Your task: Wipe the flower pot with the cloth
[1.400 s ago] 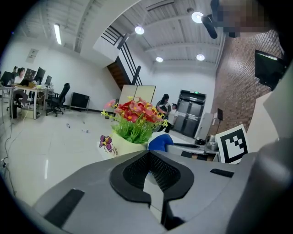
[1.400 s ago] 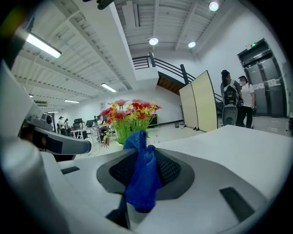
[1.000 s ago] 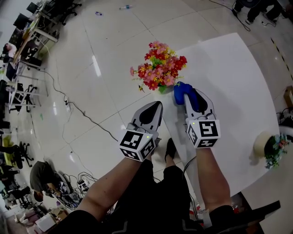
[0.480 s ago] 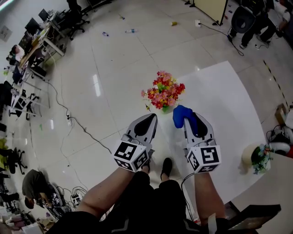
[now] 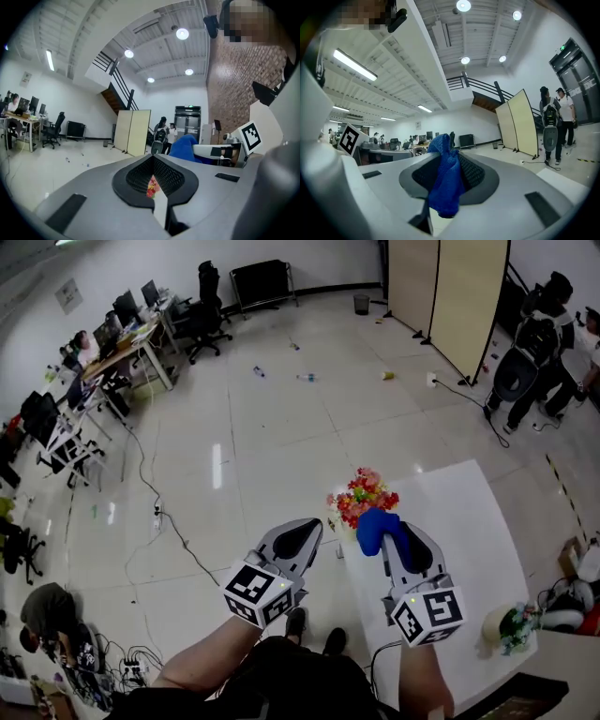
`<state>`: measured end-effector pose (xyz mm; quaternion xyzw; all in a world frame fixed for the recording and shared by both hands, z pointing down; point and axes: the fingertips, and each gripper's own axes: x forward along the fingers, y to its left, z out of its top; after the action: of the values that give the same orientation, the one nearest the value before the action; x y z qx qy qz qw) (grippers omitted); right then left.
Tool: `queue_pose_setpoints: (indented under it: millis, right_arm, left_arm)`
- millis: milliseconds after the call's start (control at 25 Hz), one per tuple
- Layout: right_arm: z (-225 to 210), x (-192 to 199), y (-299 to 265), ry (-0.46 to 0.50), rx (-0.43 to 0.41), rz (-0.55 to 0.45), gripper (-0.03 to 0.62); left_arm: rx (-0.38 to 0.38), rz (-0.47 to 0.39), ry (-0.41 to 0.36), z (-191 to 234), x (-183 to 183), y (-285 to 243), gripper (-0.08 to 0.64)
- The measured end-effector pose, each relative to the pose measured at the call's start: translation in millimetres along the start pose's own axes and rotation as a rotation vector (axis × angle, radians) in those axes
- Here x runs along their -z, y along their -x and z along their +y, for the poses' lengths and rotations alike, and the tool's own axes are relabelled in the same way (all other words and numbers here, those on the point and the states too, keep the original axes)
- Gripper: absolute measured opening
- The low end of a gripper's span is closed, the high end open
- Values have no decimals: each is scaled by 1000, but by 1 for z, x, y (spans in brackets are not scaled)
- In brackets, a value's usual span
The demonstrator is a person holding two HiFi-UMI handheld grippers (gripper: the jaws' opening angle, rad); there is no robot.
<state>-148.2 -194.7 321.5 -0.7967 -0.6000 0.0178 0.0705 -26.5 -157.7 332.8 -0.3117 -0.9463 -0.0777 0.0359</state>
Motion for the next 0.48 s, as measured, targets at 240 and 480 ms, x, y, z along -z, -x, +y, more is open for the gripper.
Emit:
queue_pose_setpoints:
  millis: [240,480]
  right_arm:
    - [37,-32,-19,30,-145,-2,98]
    - [70,-28,-46,28,-209,30,98]
  left_arm:
    - [-68,-54,3,22,-35,30,-3]
    - [-127,-65,1,44,-37,62,-3]
